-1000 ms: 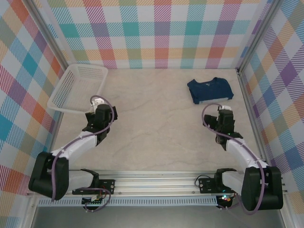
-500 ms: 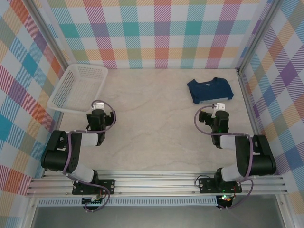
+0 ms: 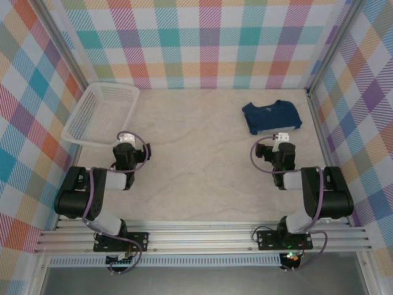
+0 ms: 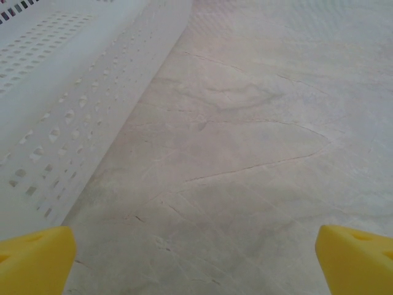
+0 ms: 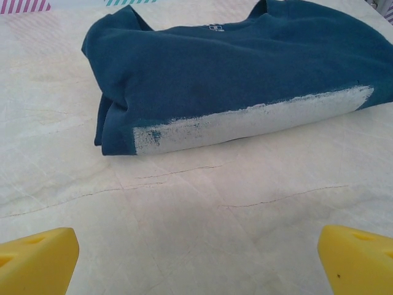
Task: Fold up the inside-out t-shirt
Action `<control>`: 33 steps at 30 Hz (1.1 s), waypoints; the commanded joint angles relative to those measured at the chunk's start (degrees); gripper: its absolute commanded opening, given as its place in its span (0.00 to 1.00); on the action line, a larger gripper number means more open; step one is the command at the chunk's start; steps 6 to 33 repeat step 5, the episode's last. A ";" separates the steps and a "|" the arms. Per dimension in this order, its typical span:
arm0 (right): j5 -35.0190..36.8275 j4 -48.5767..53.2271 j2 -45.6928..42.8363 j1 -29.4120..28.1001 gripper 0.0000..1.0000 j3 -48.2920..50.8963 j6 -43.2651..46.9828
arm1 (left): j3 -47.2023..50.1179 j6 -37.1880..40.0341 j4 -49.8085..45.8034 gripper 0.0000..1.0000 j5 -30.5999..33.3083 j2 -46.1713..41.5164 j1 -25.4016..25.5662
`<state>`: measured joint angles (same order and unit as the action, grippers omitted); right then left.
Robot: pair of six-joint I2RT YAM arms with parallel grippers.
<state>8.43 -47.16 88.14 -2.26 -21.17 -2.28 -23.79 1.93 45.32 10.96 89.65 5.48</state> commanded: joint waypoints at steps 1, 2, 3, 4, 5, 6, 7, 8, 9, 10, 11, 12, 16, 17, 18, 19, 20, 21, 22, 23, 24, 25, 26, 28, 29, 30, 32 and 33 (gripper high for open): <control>-0.97 -1.99 -0.16 0.16 1.00 -1.50 0.53 | 0.17 -0.62 2.02 1.00 -0.70 0.07 -0.20; -1.03 -2.06 -0.09 0.16 1.00 -1.51 0.53 | 0.18 -0.68 1.97 1.00 -0.73 0.00 -0.22; -1.03 -2.02 -0.17 0.17 1.00 -1.51 0.47 | 0.21 -0.69 1.97 1.00 -0.77 0.00 -0.20; -1.04 -2.21 -0.20 0.22 1.00 -1.42 0.51 | 0.17 -0.64 1.99 1.00 -0.80 0.00 -0.19; -1.05 -2.22 -0.25 0.23 1.00 -1.34 0.53 | 0.22 -0.71 1.97 1.00 -0.82 0.01 -0.20; -1.05 -2.22 -0.25 0.23 1.00 -1.34 0.53 | 0.22 -0.71 1.97 1.00 -0.82 0.01 -0.20; -1.05 -2.22 -0.25 0.23 1.00 -1.34 0.53 | 0.22 -0.71 1.97 1.00 -0.82 0.01 -0.20; -1.05 -2.22 -0.25 0.23 1.00 -1.34 0.53 | 0.22 -0.71 1.97 1.00 -0.82 0.01 -0.20; -1.05 -2.22 -0.25 0.23 1.00 -1.34 0.53 | 0.22 -0.71 1.97 1.00 -0.82 0.01 -0.20; -1.05 -2.22 -0.25 0.23 1.00 -1.34 0.53 | 0.22 -0.71 1.97 1.00 -0.82 0.01 -0.20; -1.05 -2.22 -0.25 0.23 1.00 -1.34 0.53 | 0.22 -0.71 1.97 1.00 -0.82 0.01 -0.20; -1.05 -2.22 -0.25 0.23 1.00 -1.34 0.53 | 0.22 -0.71 1.97 1.00 -0.82 0.01 -0.20; -1.05 -2.22 -0.25 0.23 1.00 -1.34 0.53 | 0.22 -0.71 1.97 1.00 -0.82 0.01 -0.20; -1.05 -2.22 -0.25 0.23 1.00 -1.34 0.53 | 0.22 -0.71 1.97 1.00 -0.82 0.01 -0.20; -1.05 -2.22 -0.25 0.23 1.00 -1.34 0.53 | 0.22 -0.71 1.97 1.00 -0.82 0.01 -0.20; -1.05 -2.22 -0.25 0.23 1.00 -1.34 0.53 | 0.22 -0.71 1.97 1.00 -0.82 0.01 -0.20; -1.05 -2.22 -0.25 0.23 1.00 -1.34 0.53 | 0.22 -0.71 1.97 1.00 -0.82 0.01 -0.20; -1.05 -2.22 -0.25 0.23 1.00 -1.34 0.53 | 0.22 -0.71 1.97 1.00 -0.82 0.01 -0.20; -1.05 -2.22 -0.25 0.23 1.00 -1.34 0.53 | 0.22 -0.71 1.97 1.00 -0.82 0.01 -0.20; -1.05 -2.22 -0.25 0.23 1.00 -1.34 0.53 | 0.22 -0.71 1.97 1.00 -0.82 0.01 -0.20; -1.05 -2.22 -0.25 0.23 1.00 -1.34 0.53 | 0.22 -0.71 1.97 1.00 -0.82 0.01 -0.20; -1.05 -2.22 -0.25 0.23 1.00 -1.34 0.53 | 0.22 -0.71 1.97 1.00 -0.82 0.01 -0.20; -1.05 -2.22 -0.25 0.23 1.00 -1.34 0.53 | 0.22 -0.71 1.97 1.00 -0.82 0.01 -0.20; -1.05 -2.22 -0.25 0.23 1.00 -1.34 0.53 | 0.22 -0.71 1.97 1.00 -0.82 0.01 -0.20; -1.05 -2.22 -0.25 0.23 1.00 -1.34 0.53 | 0.22 -0.71 1.97 1.00 -0.82 0.01 -0.20; -1.05 -2.22 -0.25 0.23 1.00 -1.34 0.53 | 0.22 -0.71 1.97 1.00 -0.82 0.01 -0.20; -1.05 -2.22 -0.25 0.23 1.00 -1.34 0.53 | 0.22 -0.71 1.97 1.00 -0.82 0.01 -0.20; -1.05 -2.22 -0.25 0.23 1.00 -1.34 0.53 | 0.22 -0.71 1.97 1.00 -0.82 0.01 -0.20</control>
